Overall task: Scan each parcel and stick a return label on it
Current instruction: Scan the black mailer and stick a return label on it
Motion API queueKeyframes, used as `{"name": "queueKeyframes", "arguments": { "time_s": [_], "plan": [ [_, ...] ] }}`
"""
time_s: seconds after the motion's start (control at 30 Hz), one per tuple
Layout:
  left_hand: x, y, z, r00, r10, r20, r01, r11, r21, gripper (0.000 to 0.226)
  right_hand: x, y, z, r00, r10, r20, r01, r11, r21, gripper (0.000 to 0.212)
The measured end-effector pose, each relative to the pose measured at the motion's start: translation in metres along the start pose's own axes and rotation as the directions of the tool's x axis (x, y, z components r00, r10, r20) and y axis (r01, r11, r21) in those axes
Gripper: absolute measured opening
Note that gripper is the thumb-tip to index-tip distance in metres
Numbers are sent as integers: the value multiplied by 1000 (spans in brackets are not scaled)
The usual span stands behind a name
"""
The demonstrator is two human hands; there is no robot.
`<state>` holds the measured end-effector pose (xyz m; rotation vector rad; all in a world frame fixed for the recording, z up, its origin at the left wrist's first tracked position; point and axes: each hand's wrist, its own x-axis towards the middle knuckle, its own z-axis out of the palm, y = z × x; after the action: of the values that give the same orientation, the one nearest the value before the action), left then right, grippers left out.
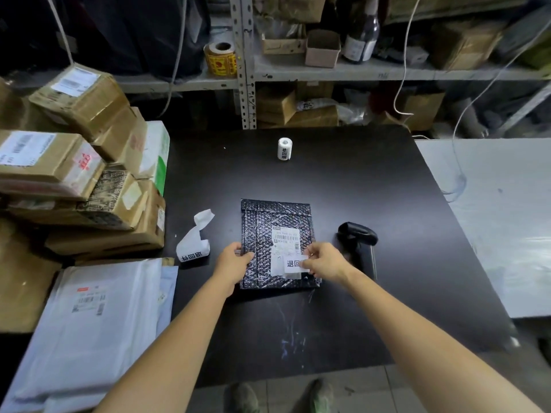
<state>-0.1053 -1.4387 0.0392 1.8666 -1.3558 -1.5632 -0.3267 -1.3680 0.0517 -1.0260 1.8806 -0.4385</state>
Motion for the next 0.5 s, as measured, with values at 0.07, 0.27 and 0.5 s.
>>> {"name": "queueKeyframes", "arguments": {
  "time_s": [0.07, 0.27, 0.5],
  "plan": [
    [1, 3, 2, 1000, -5, -1, 5, 1000, -21, 7, 1, 1, 1, 1000, -5, 0, 5, 1000, -2, 20],
    [1, 6, 5, 997, -56, 56, 64, 988, -144, 16, 4, 6, 7, 995, -64, -72, 55, 991, -121, 19],
    [0, 3, 1, 991, -74, 112, 92, 982, -165, 25, 9, 9, 13, 992, -59, -109, 43, 989, -141, 24]
  ]
}}
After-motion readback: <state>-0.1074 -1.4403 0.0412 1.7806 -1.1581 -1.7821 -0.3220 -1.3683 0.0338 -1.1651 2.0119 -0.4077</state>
